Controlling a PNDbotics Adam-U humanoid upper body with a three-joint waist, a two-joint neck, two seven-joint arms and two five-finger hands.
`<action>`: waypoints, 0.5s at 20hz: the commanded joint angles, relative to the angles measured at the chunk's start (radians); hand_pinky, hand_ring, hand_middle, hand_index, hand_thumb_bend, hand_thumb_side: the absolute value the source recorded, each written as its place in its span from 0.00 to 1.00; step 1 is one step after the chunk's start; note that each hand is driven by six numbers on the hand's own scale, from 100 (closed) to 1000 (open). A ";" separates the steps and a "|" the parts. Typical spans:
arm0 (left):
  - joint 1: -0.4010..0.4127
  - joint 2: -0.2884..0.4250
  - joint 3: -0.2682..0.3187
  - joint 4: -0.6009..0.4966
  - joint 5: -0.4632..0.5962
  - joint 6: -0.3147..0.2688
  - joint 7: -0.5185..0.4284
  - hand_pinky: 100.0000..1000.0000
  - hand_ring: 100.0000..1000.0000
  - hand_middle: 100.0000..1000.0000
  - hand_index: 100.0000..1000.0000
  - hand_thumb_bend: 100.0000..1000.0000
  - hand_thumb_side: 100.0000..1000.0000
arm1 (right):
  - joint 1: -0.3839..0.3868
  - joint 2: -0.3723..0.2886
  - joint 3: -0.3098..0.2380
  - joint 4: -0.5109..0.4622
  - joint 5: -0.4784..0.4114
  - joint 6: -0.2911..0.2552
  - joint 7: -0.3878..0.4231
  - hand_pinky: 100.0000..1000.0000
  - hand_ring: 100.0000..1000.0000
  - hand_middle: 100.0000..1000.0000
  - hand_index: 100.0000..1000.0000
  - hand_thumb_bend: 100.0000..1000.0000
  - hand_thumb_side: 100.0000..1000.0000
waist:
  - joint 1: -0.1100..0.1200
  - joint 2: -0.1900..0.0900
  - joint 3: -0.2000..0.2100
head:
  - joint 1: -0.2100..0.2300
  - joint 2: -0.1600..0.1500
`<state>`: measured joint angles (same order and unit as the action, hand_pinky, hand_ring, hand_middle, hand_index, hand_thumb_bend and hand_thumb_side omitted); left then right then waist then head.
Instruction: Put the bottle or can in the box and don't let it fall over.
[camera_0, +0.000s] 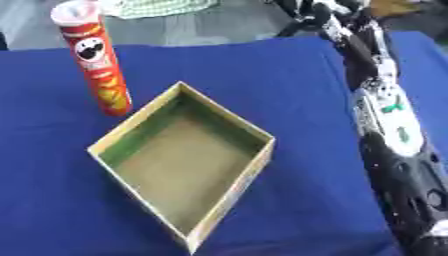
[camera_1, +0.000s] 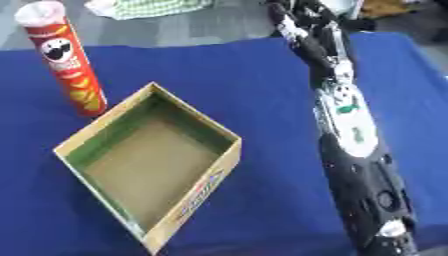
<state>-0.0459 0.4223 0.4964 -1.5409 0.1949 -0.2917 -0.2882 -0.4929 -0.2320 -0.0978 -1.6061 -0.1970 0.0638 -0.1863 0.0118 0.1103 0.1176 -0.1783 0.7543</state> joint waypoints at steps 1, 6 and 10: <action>-0.005 0.035 0.003 -0.023 -0.014 -0.006 -0.012 1.00 0.80 0.66 0.91 0.73 0.85 | -0.014 -0.008 -0.003 -0.017 0.007 0.000 -0.003 0.73 0.95 1.00 0.78 0.61 0.29 | 0.004 -0.014 0.001 | 0.001 -0.003; -0.007 0.030 0.002 -0.019 -0.010 0.001 -0.020 1.00 0.79 0.65 0.90 0.82 0.88 | -0.016 -0.008 -0.002 -0.017 0.006 0.000 -0.003 0.73 0.95 1.00 0.78 0.61 0.29 | 0.004 -0.011 -0.001 | 0.002 -0.005; -0.009 0.032 -0.001 -0.018 0.012 0.010 -0.030 1.00 0.80 0.66 0.91 1.00 0.93 | -0.017 -0.006 -0.001 -0.017 0.006 0.001 -0.002 0.73 0.95 1.00 0.78 0.61 0.28 | 0.005 -0.008 -0.001 | 0.004 -0.004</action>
<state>-0.0460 0.4222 0.4951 -1.5418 0.1982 -0.2843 -0.3132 -0.4930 -0.2315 -0.0977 -1.6061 -0.1970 0.0644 -0.1870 0.0134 0.1108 0.1170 -0.1771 0.7543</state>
